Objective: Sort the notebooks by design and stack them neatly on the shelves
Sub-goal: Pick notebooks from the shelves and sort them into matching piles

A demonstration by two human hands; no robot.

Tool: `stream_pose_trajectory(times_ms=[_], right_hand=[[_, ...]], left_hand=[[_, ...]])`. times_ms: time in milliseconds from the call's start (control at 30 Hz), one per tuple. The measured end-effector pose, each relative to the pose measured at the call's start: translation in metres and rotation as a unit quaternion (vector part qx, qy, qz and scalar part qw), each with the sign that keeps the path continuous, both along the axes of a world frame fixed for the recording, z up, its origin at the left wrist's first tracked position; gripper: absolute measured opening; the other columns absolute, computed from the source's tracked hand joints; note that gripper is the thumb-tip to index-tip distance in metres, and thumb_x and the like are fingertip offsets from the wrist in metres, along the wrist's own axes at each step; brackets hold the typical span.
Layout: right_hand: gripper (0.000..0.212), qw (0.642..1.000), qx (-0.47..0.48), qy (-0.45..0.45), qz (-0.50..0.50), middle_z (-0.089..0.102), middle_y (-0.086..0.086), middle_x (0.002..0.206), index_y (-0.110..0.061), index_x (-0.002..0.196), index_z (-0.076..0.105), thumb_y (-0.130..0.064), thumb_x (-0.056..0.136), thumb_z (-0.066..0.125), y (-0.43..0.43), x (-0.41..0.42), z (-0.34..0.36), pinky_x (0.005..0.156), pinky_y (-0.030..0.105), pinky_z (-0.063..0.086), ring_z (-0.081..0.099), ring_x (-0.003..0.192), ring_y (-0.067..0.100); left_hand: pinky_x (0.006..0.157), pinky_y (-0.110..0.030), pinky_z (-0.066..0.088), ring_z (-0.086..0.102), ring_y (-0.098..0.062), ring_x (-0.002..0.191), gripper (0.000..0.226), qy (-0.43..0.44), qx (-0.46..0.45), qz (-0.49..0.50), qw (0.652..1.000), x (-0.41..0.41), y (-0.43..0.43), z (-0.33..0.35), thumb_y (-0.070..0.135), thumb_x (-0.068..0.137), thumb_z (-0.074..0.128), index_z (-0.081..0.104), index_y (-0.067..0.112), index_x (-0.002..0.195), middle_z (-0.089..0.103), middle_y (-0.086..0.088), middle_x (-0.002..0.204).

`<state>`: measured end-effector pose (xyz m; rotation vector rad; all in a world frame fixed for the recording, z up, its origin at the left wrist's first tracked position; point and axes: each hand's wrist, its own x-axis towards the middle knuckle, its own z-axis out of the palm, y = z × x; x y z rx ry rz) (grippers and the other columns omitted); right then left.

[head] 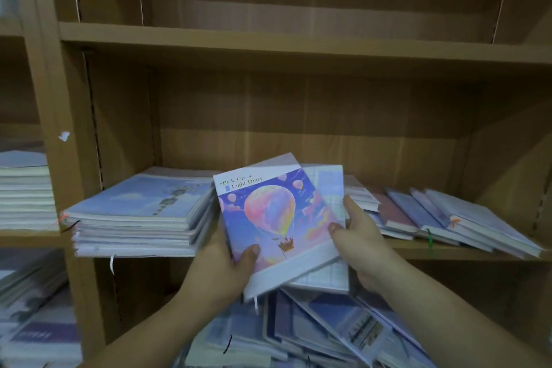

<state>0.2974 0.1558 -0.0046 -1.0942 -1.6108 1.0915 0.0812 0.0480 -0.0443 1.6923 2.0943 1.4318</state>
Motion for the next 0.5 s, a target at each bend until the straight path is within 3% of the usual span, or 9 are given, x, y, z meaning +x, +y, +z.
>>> stream_pose_trajectory(times_ms=[67, 133, 233, 333, 433, 500], right_hand=[[0.054, 1.000, -0.007, -0.012, 0.015, 0.070, -0.013, 0.103, -0.045, 0.138, 0.049, -0.008, 0.098, 0.052, -0.004, 0.008, -0.001, 0.082, 0.028, 0.058, 0.069, 0.094, 0.011], [0.049, 0.999, -0.018, -0.007, 0.041, 0.072, -0.016, 0.095, -0.044, 0.115, 0.054, 0.001, 0.096, 0.052, -0.009, 0.015, -0.003, 0.069, 0.020, 0.055, 0.071, 0.089, 0.007], [0.051, 0.999, -0.010, -0.007, 0.047, 0.074, -0.015, 0.099, -0.039, 0.118, 0.052, 0.004, 0.092, 0.059, -0.011, 0.027, -0.003, 0.069, 0.021, 0.055, 0.073, 0.090, 0.007], [0.052, 0.999, -0.001, 0.012, 0.049, 0.071, -0.019, 0.098, -0.039, 0.120, 0.051, 0.006, 0.095, 0.058, -0.011, 0.036, 0.005, 0.064, 0.017, 0.054, 0.072, 0.084, 0.002], [0.063, 0.998, 0.049, 0.009, 0.039, 0.064, -0.023, 0.113, -0.050, 0.132, 0.043, 0.004, 0.099, 0.053, -0.018, 0.037, 0.010, 0.075, 0.016, 0.055, 0.065, 0.096, -0.003], [0.070, 0.995, 0.088, 0.015, 0.034, 0.058, -0.018, 0.134, -0.051, 0.144, 0.030, 0.000, 0.101, 0.052, -0.023, 0.038, 0.014, 0.099, 0.029, 0.053, 0.059, 0.118, 0.001]], left_hand=[[0.089, -0.034, 0.055, 0.069, -0.010, 0.103, 0.057, -0.035, 0.017, -0.034, 0.999, 0.003, 0.001, -0.006, 0.036, 0.095, 0.066, 0.040, 0.036, 0.146, 0.070, 0.014, 0.120], [0.096, -0.034, 0.054, 0.066, -0.006, 0.110, 0.058, -0.055, 0.013, -0.069, 0.996, 0.004, 0.004, -0.005, 0.035, 0.096, 0.065, 0.038, 0.046, 0.146, 0.067, 0.022, 0.123], [0.102, -0.032, 0.052, 0.063, -0.002, 0.113, 0.062, -0.085, -0.045, -0.106, 0.990, 0.006, 0.006, 0.002, 0.039, 0.095, 0.066, 0.031, 0.058, 0.143, 0.063, 0.028, 0.125], [0.104, -0.037, 0.052, 0.065, 0.001, 0.110, 0.047, -0.159, -0.043, -0.126, 0.978, 0.013, 0.005, 0.009, 0.033, 0.095, 0.070, 0.046, 0.056, 0.128, 0.067, 0.028, 0.119], [0.109, -0.037, 0.049, 0.065, 0.000, 0.114, 0.053, -0.213, 0.006, -0.149, 0.966, 0.029, 0.002, 0.019, 0.016, 0.099, 0.064, 0.047, 0.049, 0.136, 0.068, 0.024, 0.123], [0.112, -0.031, 0.043, 0.058, 0.004, 0.122, 0.065, -0.188, 0.049, -0.167, 0.967, 0.039, -0.001, 0.029, 0.006, 0.101, 0.057, 0.037, 0.047, 0.147, 0.063, 0.028, 0.130]])
